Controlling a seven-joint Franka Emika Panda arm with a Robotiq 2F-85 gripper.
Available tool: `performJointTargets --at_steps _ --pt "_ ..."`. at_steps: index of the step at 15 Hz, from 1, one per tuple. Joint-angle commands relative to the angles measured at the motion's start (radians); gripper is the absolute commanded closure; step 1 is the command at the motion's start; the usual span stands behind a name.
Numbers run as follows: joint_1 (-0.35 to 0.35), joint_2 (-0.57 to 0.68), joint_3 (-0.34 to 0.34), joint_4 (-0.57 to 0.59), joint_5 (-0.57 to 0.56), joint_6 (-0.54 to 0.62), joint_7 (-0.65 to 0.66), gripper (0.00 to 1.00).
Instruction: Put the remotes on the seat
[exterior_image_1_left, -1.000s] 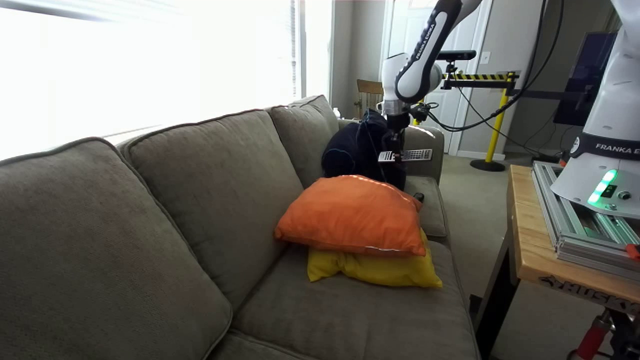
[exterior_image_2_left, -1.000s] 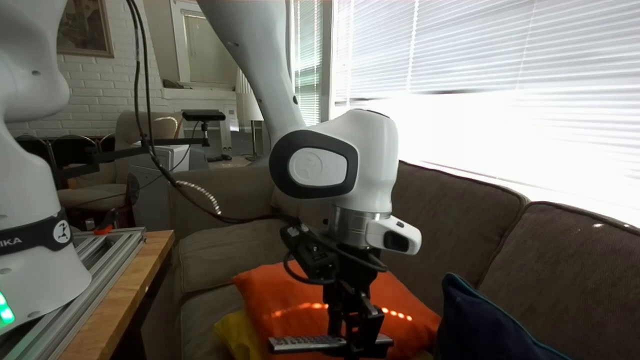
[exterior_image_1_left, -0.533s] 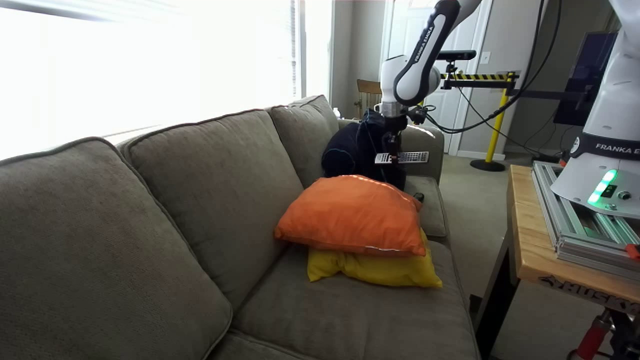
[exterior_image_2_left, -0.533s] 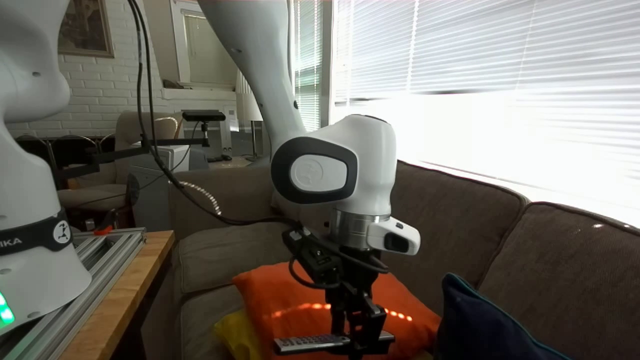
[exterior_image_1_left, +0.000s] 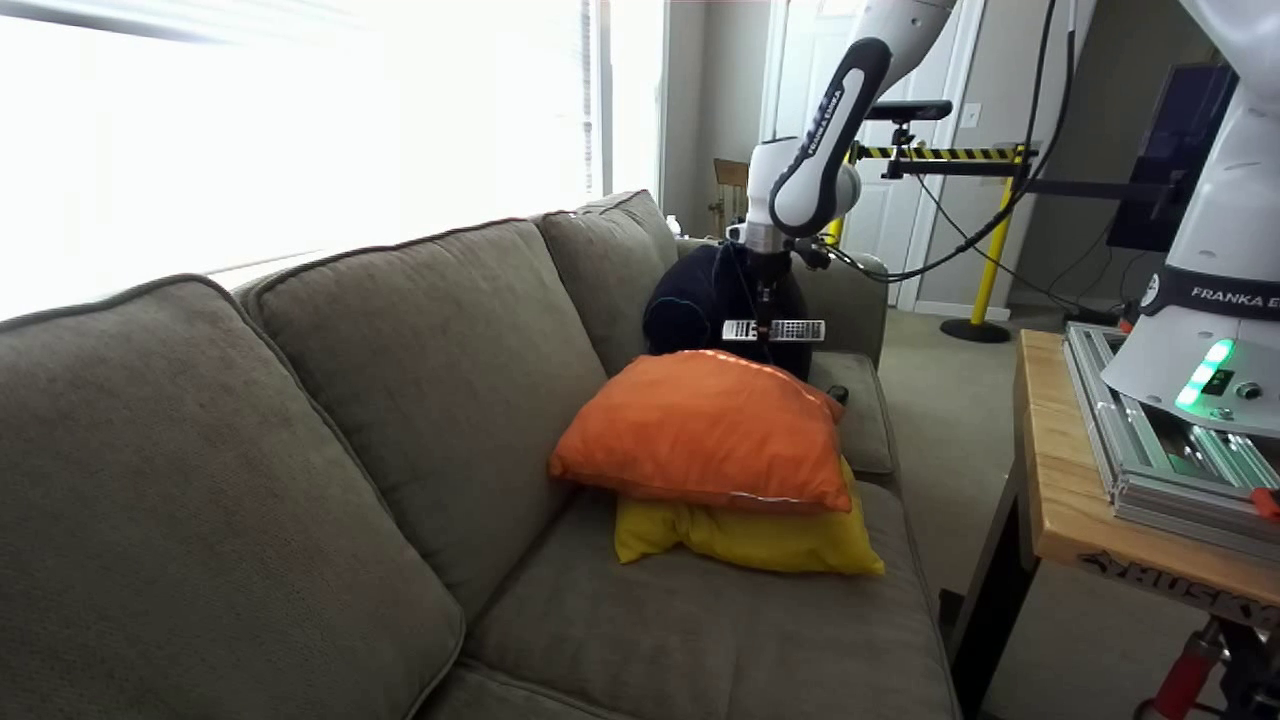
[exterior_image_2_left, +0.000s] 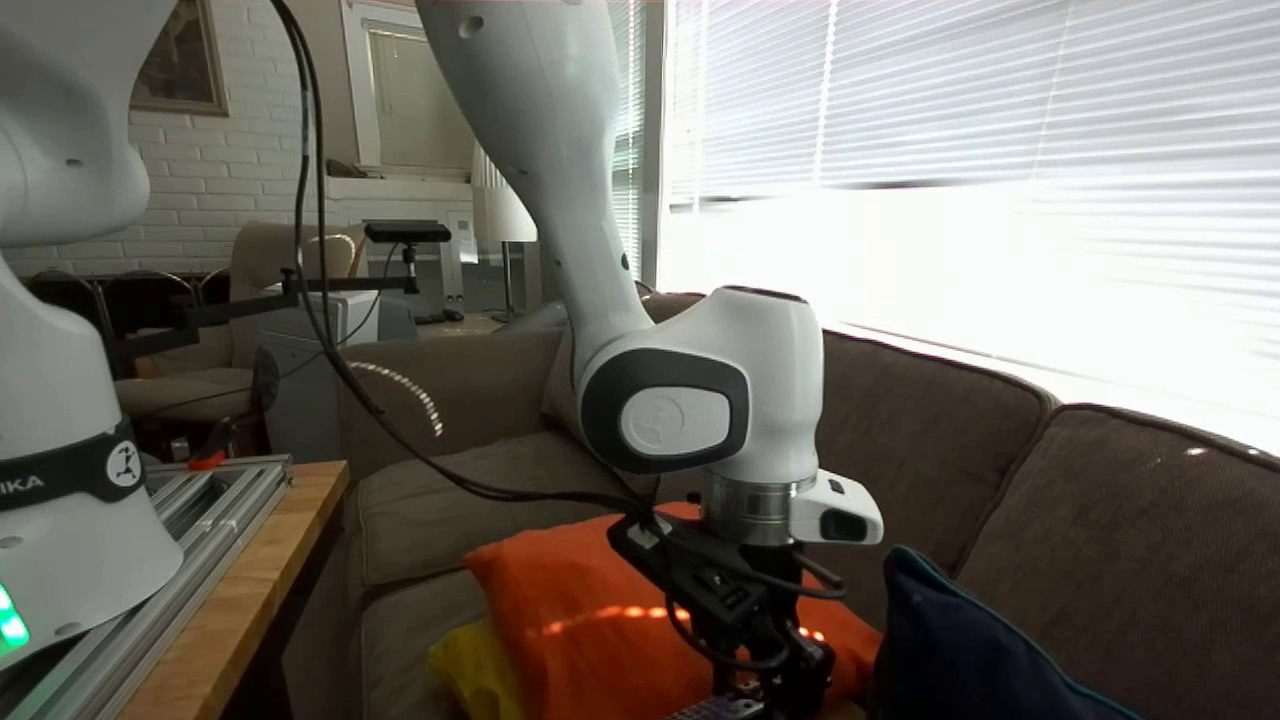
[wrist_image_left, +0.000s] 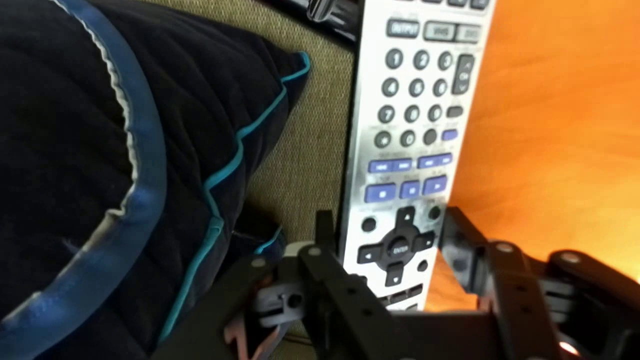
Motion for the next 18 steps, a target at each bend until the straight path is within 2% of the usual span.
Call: performJointTargets --at_steps 1,6,11,12,13,16,18 --pt "-0.056 0.096 0.054 0.113 -0.021 0.015 -0.072 0.69" --pt "-0.004 0.188 0.008 0.224 -0.051 0.034 -0.048 0.69" --pt "0.0 0.234 0.013 0.282 -0.047 0.033 -0.045 0.69" --pt "0.0 0.239 0.015 0.287 -0.046 0.033 -0.044 0.29" --pt "0.001 0.243 0.015 0.293 -0.046 0.03 -0.044 0.18" --pt "0.002 0.241 0.017 0.295 -0.046 0.035 -0.045 0.01" --pt "0.002 0.234 0.021 0.29 -0.046 0.039 -0.048 0.0"
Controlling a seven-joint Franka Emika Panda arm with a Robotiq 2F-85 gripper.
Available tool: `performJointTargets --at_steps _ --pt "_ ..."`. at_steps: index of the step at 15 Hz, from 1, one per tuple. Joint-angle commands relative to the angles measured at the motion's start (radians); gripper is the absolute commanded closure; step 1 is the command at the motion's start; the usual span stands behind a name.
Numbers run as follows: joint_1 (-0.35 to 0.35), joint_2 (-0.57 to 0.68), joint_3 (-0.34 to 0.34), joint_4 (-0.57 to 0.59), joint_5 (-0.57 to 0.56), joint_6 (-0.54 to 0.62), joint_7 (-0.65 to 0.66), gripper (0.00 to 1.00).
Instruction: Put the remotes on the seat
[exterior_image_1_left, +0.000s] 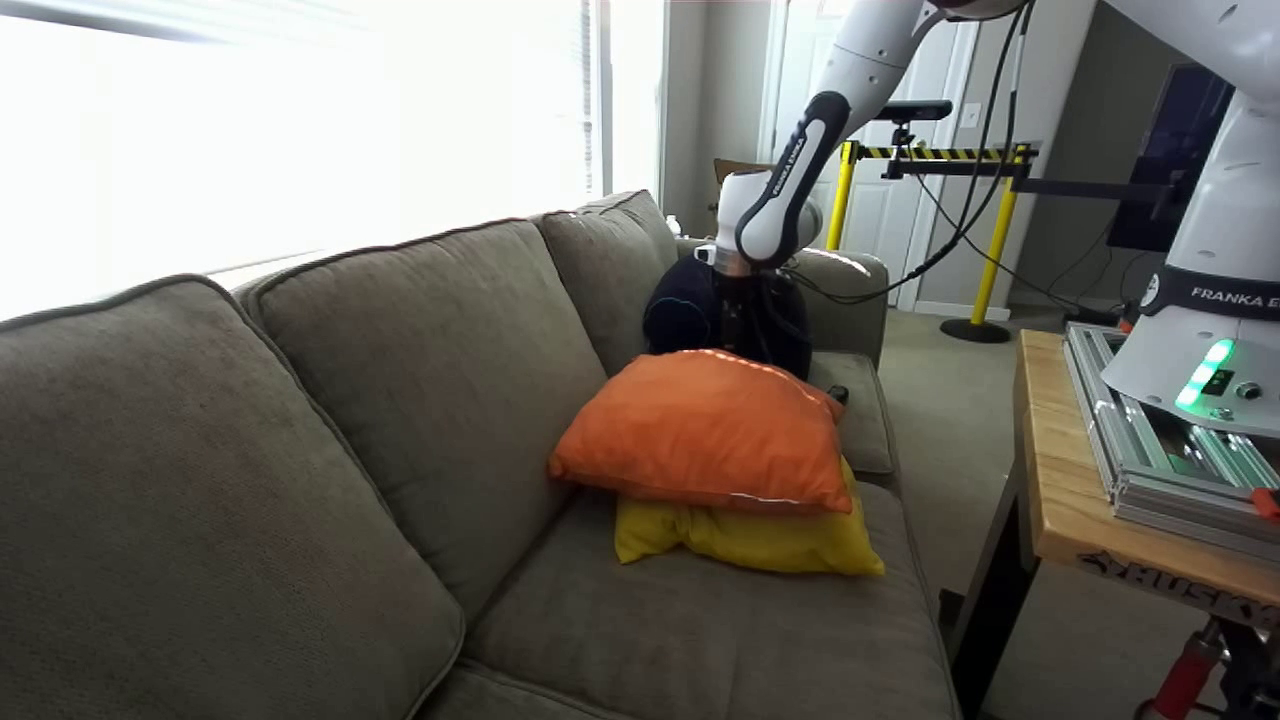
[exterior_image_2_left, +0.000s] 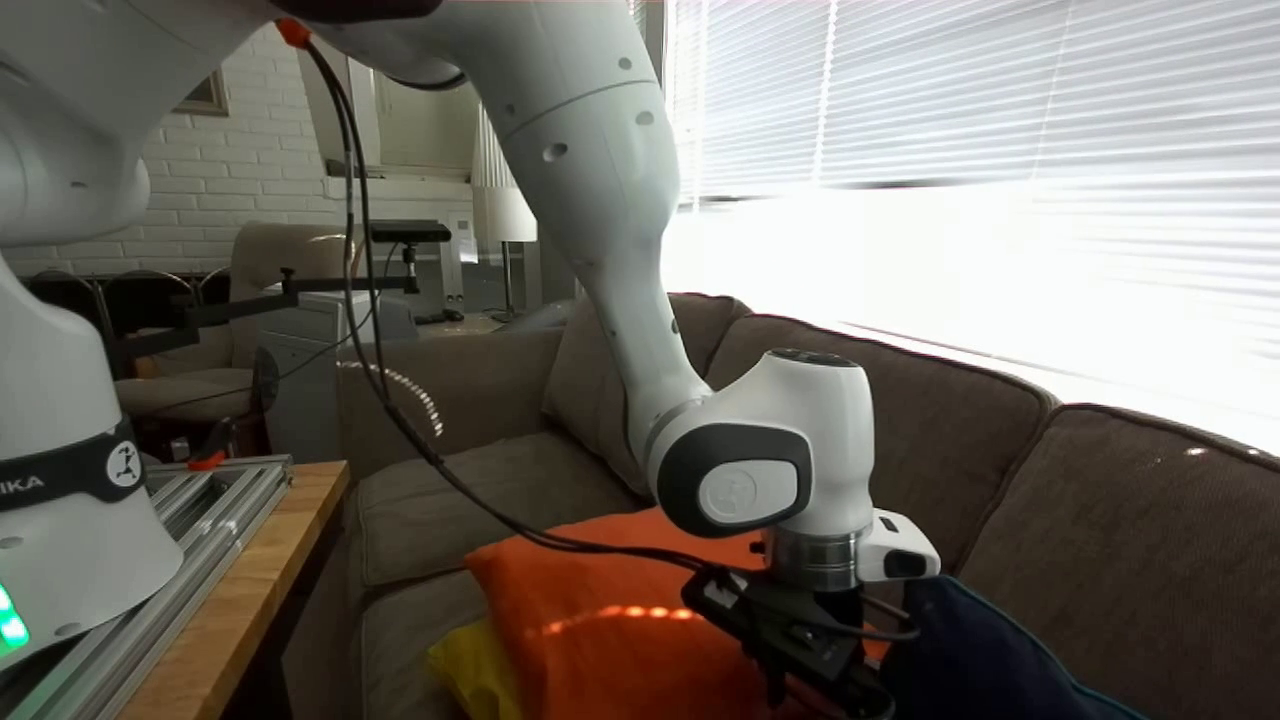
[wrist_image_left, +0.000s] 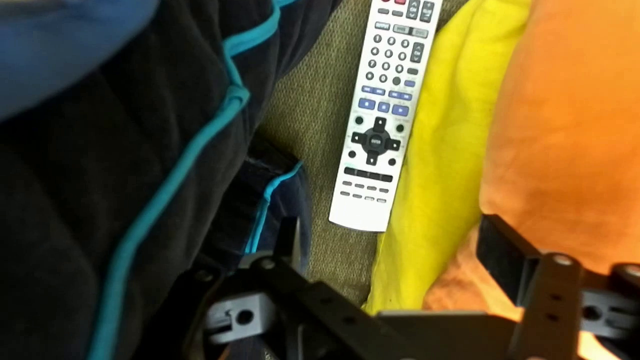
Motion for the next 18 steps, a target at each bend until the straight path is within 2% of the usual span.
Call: performJointTargets --at_steps 1,4,6,9,12,18 --pt "-0.001 0.005 0.004 0.014 -0.034 0.015 0.015 0.0" --pt "0.014 -0.024 0.0 -0.013 -0.023 0.002 0.043 0.0" --pt "0.056 -0.077 -0.034 -0.058 0.011 -0.06 0.148 0.0" --pt "0.059 -0.148 -0.028 -0.121 0.049 -0.164 0.252 0.0" --pt "0.073 -0.191 -0.047 -0.191 0.076 -0.207 0.367 0.0" --pt "0.035 -0.231 -0.07 -0.326 0.19 -0.115 0.522 0.0"
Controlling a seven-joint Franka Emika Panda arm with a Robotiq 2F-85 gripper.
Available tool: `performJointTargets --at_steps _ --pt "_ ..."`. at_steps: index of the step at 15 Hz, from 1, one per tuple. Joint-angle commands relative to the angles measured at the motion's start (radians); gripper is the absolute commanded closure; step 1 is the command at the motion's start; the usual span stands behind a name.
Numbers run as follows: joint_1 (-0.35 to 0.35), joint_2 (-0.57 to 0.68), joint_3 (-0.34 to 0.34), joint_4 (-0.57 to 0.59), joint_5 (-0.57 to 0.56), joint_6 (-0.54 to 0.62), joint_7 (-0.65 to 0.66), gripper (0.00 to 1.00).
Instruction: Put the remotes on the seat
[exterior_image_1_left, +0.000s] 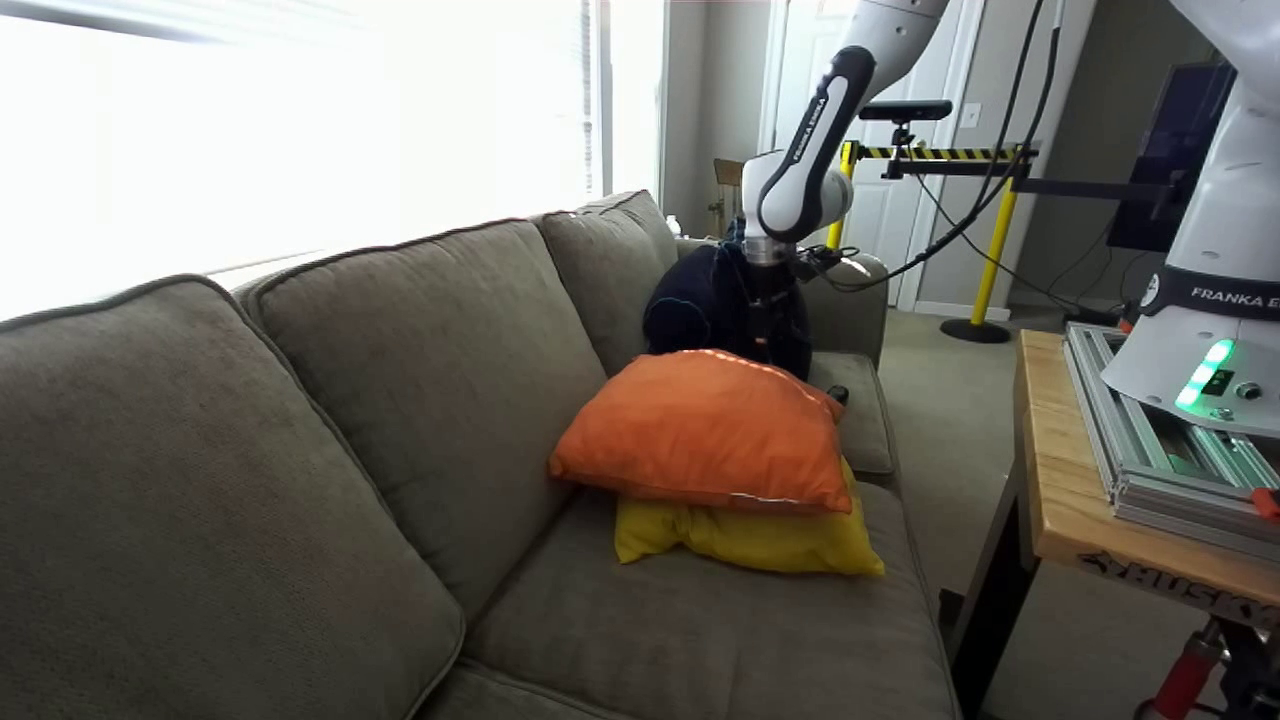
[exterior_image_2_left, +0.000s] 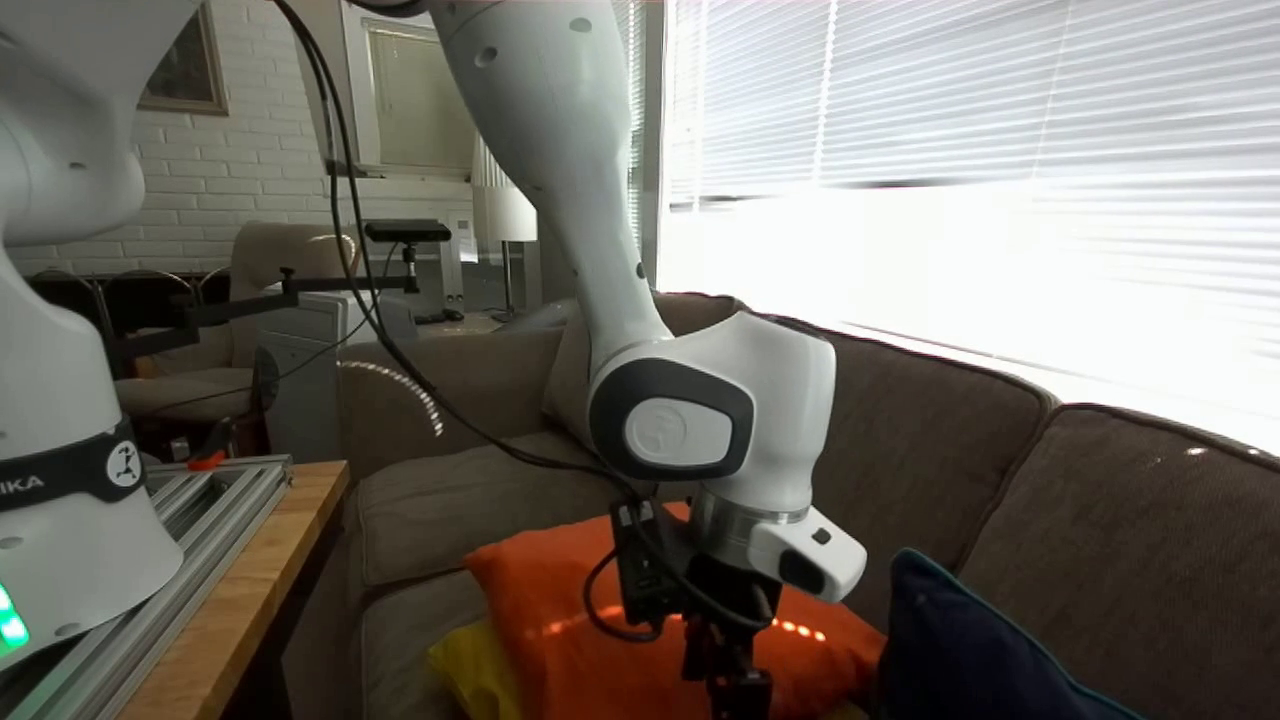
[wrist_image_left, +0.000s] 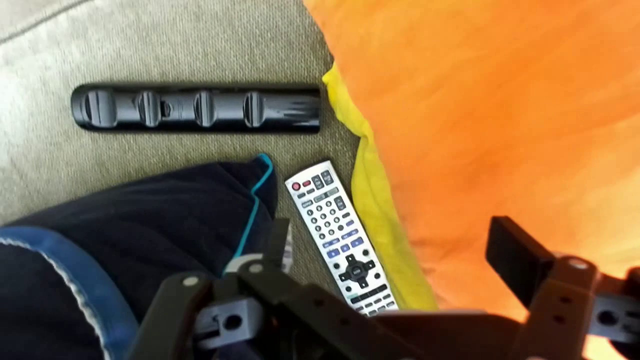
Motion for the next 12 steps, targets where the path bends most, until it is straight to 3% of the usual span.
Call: performJointTargets --at_steps 1,7,9,12 --pt "-0.024 -0.042 -0.022 -0.098 0.084 0.085 0.074 0.0" --pt "-0.074 0.024 -0.099 -0.113 0.179 0.245 0.176 0.0" --pt "-0.092 0.043 -0.114 -0.109 0.217 0.23 0.218 0.0" --pt "-0.192 0.057 -0.049 -0.083 0.286 0.151 0.2 0.0"
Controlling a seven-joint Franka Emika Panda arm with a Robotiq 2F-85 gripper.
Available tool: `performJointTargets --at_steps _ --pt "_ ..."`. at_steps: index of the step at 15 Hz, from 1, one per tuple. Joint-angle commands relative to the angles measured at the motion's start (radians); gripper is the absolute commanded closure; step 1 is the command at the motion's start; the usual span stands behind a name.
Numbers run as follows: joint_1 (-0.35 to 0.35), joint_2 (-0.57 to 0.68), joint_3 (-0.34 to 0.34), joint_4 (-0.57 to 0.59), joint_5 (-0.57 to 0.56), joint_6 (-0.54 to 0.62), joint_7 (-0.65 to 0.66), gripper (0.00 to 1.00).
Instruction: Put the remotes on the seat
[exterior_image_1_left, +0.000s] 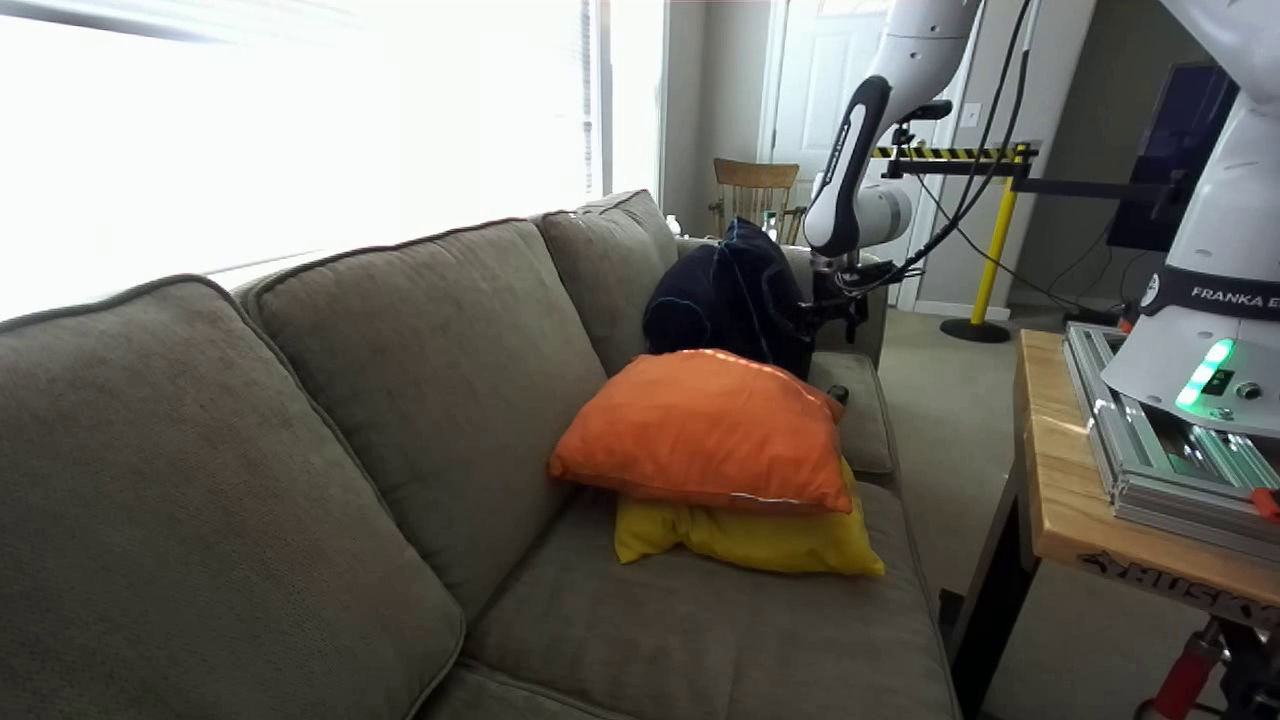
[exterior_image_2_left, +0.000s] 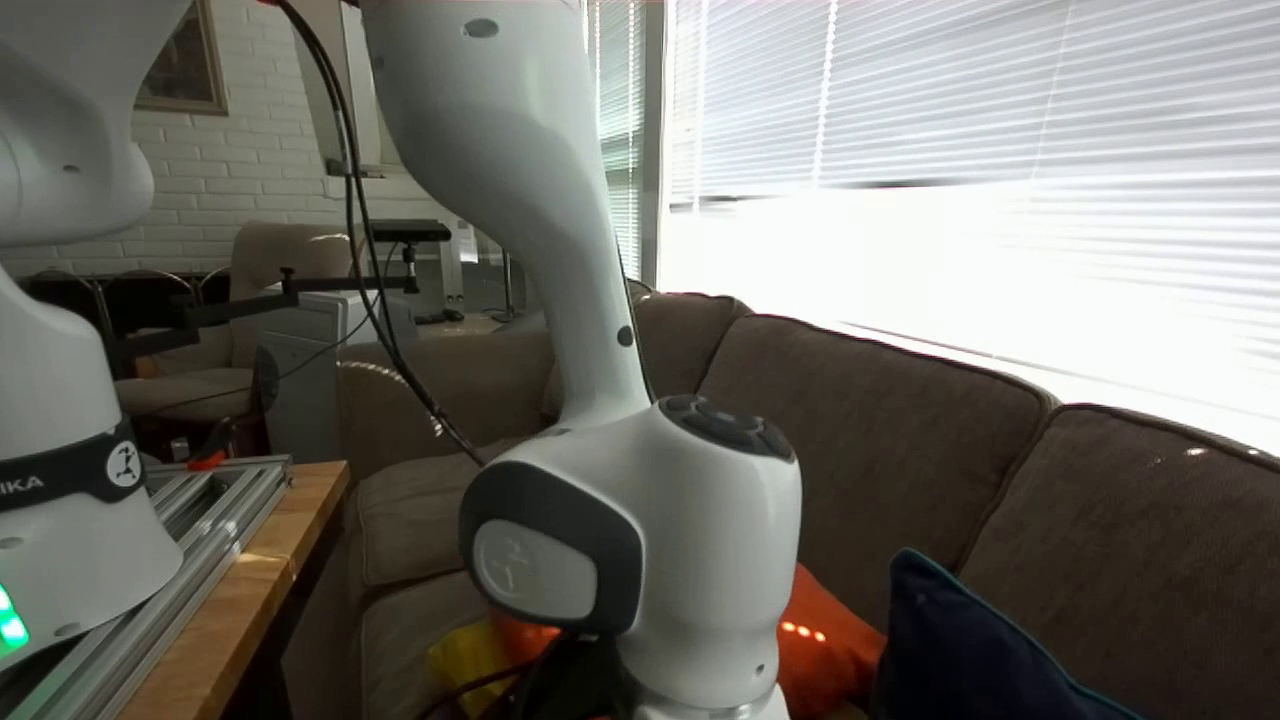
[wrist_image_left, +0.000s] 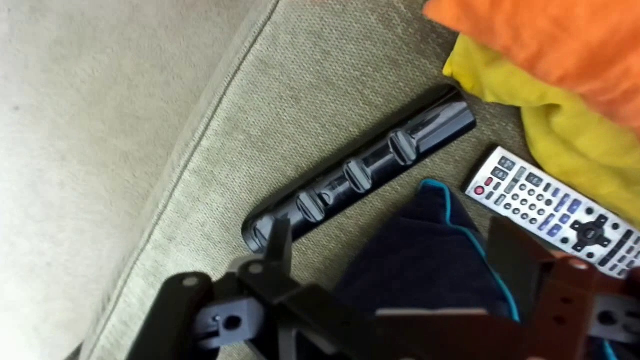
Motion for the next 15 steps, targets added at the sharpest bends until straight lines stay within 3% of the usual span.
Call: performJointTargets --at_steps 1,2,5,11,13,15 --pt "-0.121 0.003 0.091 0.029 0.045 -0.132 -0.082 0.0" --pt "-0.045 0.011 0.028 0.006 0.034 -0.05 -0.025 0.0" --pt "-0.093 0.011 0.065 0.019 0.041 -0.105 -0.063 0.0" --pt "0.129 0.153 -0.101 0.056 0.094 0.196 0.229 0.0" --pt "0.198 0.193 -0.14 0.057 0.156 0.214 0.325 0.0" --pt "0.224 0.222 -0.141 0.069 0.224 0.177 0.4 0.0"
